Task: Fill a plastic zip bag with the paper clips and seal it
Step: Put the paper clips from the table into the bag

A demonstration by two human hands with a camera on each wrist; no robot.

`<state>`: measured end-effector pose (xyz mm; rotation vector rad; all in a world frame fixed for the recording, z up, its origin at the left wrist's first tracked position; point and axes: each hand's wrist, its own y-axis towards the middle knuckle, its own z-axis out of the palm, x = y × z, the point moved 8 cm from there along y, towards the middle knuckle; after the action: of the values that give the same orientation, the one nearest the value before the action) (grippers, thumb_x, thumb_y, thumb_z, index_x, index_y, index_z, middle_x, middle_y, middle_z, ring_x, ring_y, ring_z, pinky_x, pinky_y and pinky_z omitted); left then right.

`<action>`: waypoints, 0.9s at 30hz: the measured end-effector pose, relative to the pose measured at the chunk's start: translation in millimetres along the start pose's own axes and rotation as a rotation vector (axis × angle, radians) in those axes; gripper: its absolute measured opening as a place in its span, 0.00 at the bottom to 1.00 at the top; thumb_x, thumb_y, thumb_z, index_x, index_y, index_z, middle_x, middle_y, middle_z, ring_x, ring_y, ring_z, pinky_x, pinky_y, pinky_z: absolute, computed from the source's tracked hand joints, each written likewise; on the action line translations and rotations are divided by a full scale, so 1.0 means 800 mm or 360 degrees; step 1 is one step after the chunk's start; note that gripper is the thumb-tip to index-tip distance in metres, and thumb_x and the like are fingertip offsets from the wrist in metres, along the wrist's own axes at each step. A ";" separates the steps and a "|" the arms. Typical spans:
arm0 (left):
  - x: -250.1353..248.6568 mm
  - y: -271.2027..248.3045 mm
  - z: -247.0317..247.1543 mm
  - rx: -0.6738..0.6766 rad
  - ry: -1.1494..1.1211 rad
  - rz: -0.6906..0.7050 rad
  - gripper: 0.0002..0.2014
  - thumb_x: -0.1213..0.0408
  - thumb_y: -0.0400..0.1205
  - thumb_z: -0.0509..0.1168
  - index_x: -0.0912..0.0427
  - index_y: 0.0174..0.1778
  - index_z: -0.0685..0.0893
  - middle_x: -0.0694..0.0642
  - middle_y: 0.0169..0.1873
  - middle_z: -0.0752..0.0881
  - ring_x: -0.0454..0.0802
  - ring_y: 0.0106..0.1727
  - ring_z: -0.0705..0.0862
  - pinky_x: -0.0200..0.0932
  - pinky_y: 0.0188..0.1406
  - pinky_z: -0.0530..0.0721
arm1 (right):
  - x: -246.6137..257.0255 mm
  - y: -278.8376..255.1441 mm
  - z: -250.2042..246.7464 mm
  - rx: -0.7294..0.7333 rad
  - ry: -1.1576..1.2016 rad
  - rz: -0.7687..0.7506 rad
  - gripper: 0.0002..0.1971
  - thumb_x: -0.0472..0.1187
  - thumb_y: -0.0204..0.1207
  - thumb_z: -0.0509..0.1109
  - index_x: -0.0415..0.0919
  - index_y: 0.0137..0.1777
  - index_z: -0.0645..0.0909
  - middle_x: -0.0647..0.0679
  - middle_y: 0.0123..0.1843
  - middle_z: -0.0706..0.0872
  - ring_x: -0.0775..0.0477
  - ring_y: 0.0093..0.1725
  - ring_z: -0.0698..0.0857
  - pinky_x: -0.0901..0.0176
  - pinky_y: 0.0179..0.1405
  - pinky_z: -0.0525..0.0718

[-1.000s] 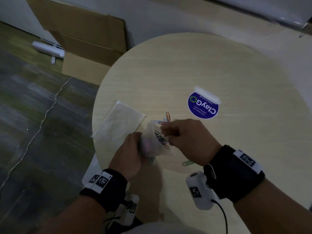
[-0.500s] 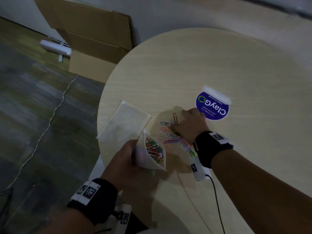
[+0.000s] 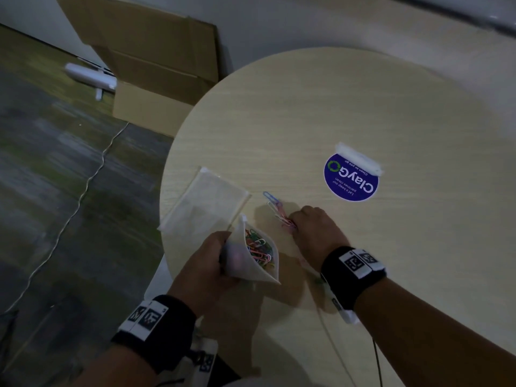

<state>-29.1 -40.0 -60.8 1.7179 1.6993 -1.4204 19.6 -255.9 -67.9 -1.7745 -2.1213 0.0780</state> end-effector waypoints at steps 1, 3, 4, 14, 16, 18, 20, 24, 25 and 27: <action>-0.001 0.000 0.001 -0.0008 0.0000 -0.0003 0.35 0.51 0.60 0.77 0.45 0.64 0.76 0.42 0.54 0.86 0.32 0.53 0.85 0.50 0.51 0.89 | -0.003 -0.001 0.001 0.0020 0.0010 0.0009 0.13 0.40 0.66 0.78 0.40 0.49 0.82 0.40 0.45 0.82 0.34 0.46 0.81 0.46 0.48 0.79; -0.004 0.001 0.002 -0.0034 0.0018 -0.0005 0.34 0.50 0.59 0.76 0.43 0.63 0.76 0.42 0.53 0.86 0.34 0.52 0.86 0.49 0.50 0.89 | -0.008 -0.005 -0.008 0.0025 0.0036 0.0050 0.12 0.40 0.67 0.76 0.41 0.50 0.83 0.40 0.46 0.82 0.35 0.48 0.81 0.48 0.48 0.78; -0.003 0.002 0.002 -0.0047 0.0029 -0.0007 0.35 0.49 0.58 0.75 0.43 0.64 0.76 0.42 0.54 0.85 0.36 0.53 0.86 0.50 0.51 0.89 | -0.011 -0.008 -0.015 0.0009 0.0084 0.0082 0.09 0.40 0.71 0.72 0.41 0.50 0.83 0.40 0.46 0.83 0.35 0.48 0.81 0.49 0.47 0.77; -0.025 0.011 0.014 -0.0149 0.0215 0.0119 0.31 0.62 0.66 0.81 0.50 0.63 0.76 0.51 0.56 0.83 0.51 0.56 0.85 0.50 0.53 0.85 | 0.000 -0.062 -0.140 -0.0299 0.0595 -0.0049 0.06 0.41 0.73 0.74 0.47 0.48 0.88 0.49 0.41 0.88 0.49 0.39 0.85 0.53 0.40 0.81; -0.025 0.013 0.016 -0.0189 0.0261 0.0112 0.33 0.66 0.65 0.81 0.54 0.65 0.76 0.52 0.57 0.82 0.54 0.57 0.84 0.50 0.54 0.83 | 0.027 -0.068 -0.155 -0.0169 0.0557 -0.0186 0.05 0.41 0.73 0.73 0.45 0.47 0.88 0.47 0.40 0.88 0.46 0.40 0.85 0.48 0.42 0.82; -0.027 0.015 0.019 -0.0206 0.0307 0.0098 0.35 0.67 0.66 0.81 0.57 0.68 0.75 0.52 0.58 0.81 0.56 0.59 0.84 0.48 0.55 0.81 | 0.050 -0.067 -0.158 -0.0064 0.0388 -0.0300 0.05 0.42 0.74 0.70 0.45 0.45 0.86 0.46 0.39 0.86 0.43 0.41 0.83 0.47 0.41 0.80; -0.029 0.015 0.021 -0.0216 0.0295 0.0110 0.35 0.65 0.66 0.81 0.57 0.70 0.75 0.53 0.59 0.81 0.57 0.60 0.83 0.49 0.57 0.81 | 0.070 -0.060 -0.152 0.0022 0.0199 -0.0358 0.06 0.44 0.75 0.67 0.46 0.43 0.84 0.44 0.40 0.84 0.39 0.44 0.83 0.51 0.39 0.75; -0.031 0.015 0.024 -0.0224 0.0267 0.0134 0.28 0.59 0.69 0.78 0.51 0.64 0.75 0.53 0.57 0.82 0.57 0.57 0.85 0.53 0.55 0.83 | 0.096 -0.044 -0.138 0.0086 -0.0032 -0.0331 0.10 0.45 0.78 0.62 0.43 0.45 0.83 0.40 0.47 0.86 0.36 0.50 0.83 0.56 0.39 0.63; -0.031 0.015 0.023 -0.0236 0.0261 0.0137 0.28 0.60 0.69 0.79 0.50 0.63 0.76 0.52 0.56 0.82 0.56 0.56 0.86 0.52 0.54 0.82 | 0.100 -0.043 -0.138 0.0073 -0.0032 -0.0328 0.10 0.45 0.78 0.61 0.44 0.46 0.83 0.40 0.48 0.86 0.36 0.51 0.83 0.56 0.39 0.64; -0.030 0.015 0.023 -0.0249 0.0258 0.0144 0.28 0.64 0.69 0.79 0.53 0.63 0.77 0.54 0.56 0.83 0.58 0.57 0.86 0.50 0.55 0.82 | 0.101 -0.046 -0.144 0.0010 0.0127 -0.0325 0.09 0.45 0.77 0.63 0.44 0.48 0.84 0.41 0.49 0.89 0.36 0.52 0.85 0.55 0.41 0.72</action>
<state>-20.5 -70.6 -54.2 1.8391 1.7397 -1.1043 10.1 -208.4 68.8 -1.5218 -2.2276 -0.0394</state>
